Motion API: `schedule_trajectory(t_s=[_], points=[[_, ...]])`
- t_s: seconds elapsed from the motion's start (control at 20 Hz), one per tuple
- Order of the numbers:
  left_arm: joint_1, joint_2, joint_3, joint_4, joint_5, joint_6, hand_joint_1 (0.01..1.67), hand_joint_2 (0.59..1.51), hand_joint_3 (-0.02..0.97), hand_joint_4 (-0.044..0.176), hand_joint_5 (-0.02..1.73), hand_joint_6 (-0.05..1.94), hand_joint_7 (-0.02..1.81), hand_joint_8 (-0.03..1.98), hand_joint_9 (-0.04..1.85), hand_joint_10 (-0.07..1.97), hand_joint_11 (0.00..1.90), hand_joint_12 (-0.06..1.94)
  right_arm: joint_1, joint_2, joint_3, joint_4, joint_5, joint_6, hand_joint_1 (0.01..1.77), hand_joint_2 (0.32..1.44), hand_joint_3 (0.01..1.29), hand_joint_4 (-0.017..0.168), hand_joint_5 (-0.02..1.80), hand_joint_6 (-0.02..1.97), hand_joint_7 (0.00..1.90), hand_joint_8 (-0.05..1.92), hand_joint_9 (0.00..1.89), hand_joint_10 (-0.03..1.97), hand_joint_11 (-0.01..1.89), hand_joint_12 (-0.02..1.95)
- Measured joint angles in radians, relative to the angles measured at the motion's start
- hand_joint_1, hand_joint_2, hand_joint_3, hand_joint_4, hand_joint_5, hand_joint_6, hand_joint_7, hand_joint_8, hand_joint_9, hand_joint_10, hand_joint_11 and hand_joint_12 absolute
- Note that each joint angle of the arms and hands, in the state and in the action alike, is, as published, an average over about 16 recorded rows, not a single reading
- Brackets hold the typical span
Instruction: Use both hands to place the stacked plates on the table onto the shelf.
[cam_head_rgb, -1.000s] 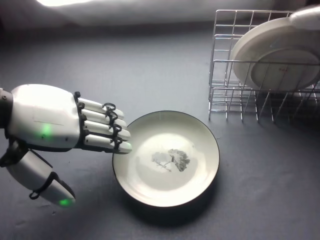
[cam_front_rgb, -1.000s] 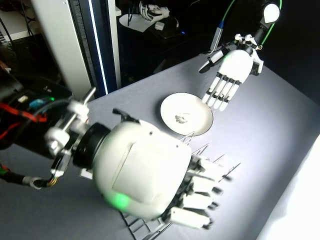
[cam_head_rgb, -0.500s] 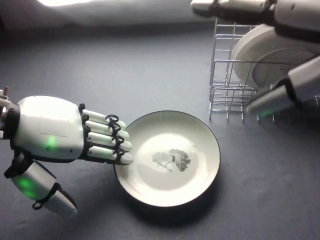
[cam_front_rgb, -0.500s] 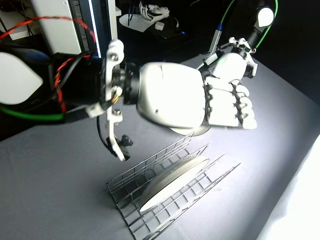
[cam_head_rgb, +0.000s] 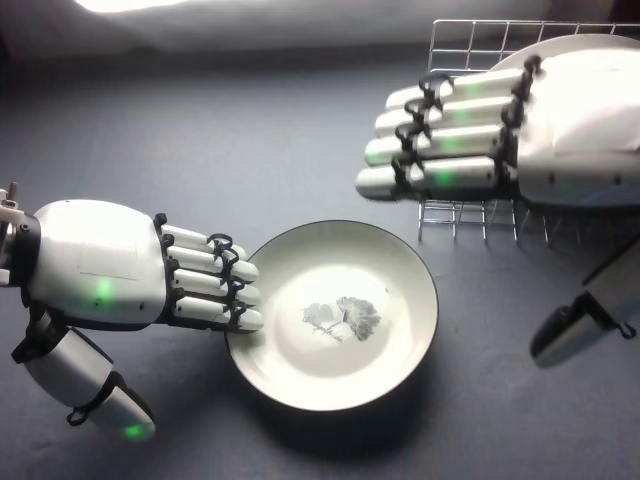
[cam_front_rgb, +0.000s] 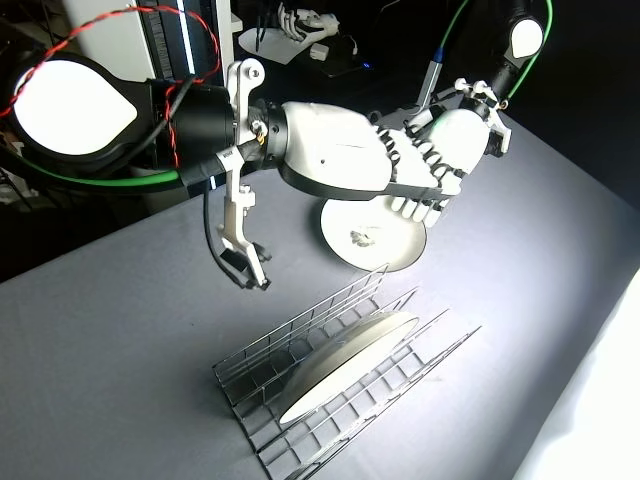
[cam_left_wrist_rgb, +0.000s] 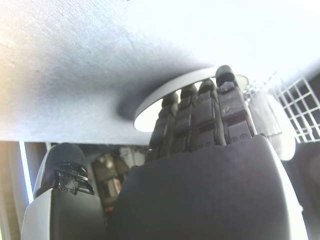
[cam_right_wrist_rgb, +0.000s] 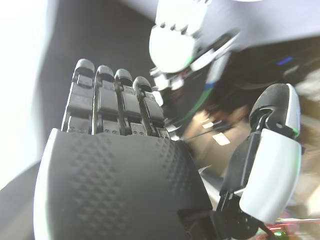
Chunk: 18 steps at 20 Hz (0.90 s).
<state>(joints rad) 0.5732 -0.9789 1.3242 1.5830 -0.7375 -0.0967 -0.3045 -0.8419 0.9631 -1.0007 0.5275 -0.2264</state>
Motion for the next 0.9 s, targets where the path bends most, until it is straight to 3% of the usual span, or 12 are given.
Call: schedule_trajectory(t_s=[0.5, 0.9], points=[[0.042, -0.003, -0.004, -0.015, 0.016, 0.002, 0.01, 1.102, 0.016, -0.005, 0.02, -0.02, 0.02, 0.00, 0.00, -0.03, 0.03, 0.01, -0.074, -0.005, -0.033, -0.115, -0.004, 0.007, 0.67, 0.78, 0.01, 0.003, 0.02, 0.03, 0.01, 0.01, 0.01, -0.01, 0.02, 0.00], [0.057, -0.004, -0.004, -0.022, 0.018, 0.001, 0.02, 1.100, 0.016, -0.009, 0.01, -0.02, 0.01, -0.01, 0.00, -0.03, 0.04, 0.02, -0.114, -0.060, -0.045, -0.115, -0.064, 0.008, 0.95, 0.79, 0.01, 0.003, 0.02, 0.03, 0.01, 0.01, 0.01, -0.01, 0.02, 0.00]])
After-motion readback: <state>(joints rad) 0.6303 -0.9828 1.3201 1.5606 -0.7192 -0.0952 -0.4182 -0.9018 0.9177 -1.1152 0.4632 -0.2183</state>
